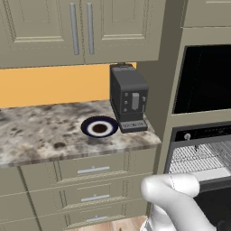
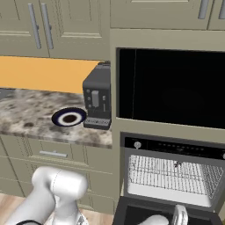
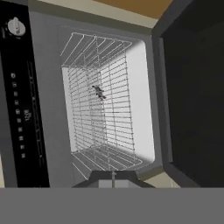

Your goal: Take the fish from the oven and place it on the plate on the counter.

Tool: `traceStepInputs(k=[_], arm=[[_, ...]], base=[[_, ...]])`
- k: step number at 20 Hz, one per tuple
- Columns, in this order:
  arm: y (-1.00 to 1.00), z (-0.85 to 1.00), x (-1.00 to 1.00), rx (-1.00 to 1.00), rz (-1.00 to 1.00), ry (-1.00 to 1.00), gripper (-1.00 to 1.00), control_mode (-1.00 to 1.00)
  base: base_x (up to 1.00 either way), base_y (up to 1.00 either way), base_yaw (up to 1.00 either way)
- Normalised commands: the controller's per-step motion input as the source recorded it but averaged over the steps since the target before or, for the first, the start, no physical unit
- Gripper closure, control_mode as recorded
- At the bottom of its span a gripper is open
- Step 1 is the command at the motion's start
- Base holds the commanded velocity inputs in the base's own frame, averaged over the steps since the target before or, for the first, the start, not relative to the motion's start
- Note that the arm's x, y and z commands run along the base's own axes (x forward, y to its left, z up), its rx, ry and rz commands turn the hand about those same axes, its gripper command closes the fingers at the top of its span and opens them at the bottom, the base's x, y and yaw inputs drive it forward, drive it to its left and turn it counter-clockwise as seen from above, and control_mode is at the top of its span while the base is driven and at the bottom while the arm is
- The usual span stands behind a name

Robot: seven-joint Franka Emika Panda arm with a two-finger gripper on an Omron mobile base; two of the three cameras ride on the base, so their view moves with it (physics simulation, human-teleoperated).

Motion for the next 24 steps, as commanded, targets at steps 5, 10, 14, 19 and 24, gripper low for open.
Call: traceStepInputs(k=[5, 10, 14, 19, 24], arm=[[0.0, 0.0, 1.0, -0.01, -0.1, 0.13, 1.0, -1.0], [0.0, -0.2, 1.0, 0.0, -0.14, 0.08, 1.0, -1.0], [0.0, -0.42, 0.75, 0.0, -0.13, 0.01, 1.0, -1.0], [-0.1, -0.37, 0.05, 0.01, -0.04, 0.0, 1.0, -1.0], [-0.05, -0.13, 0.0, 0.01, 0.0, 0.0, 1.0, -1.0]], base=[[0.0, 0.0, 0.0], [0.0, 0.0, 0.0], [0.0, 0.0, 0.0], [0.0, 0.0, 0.0], [0.0, 0.0, 0.0]])
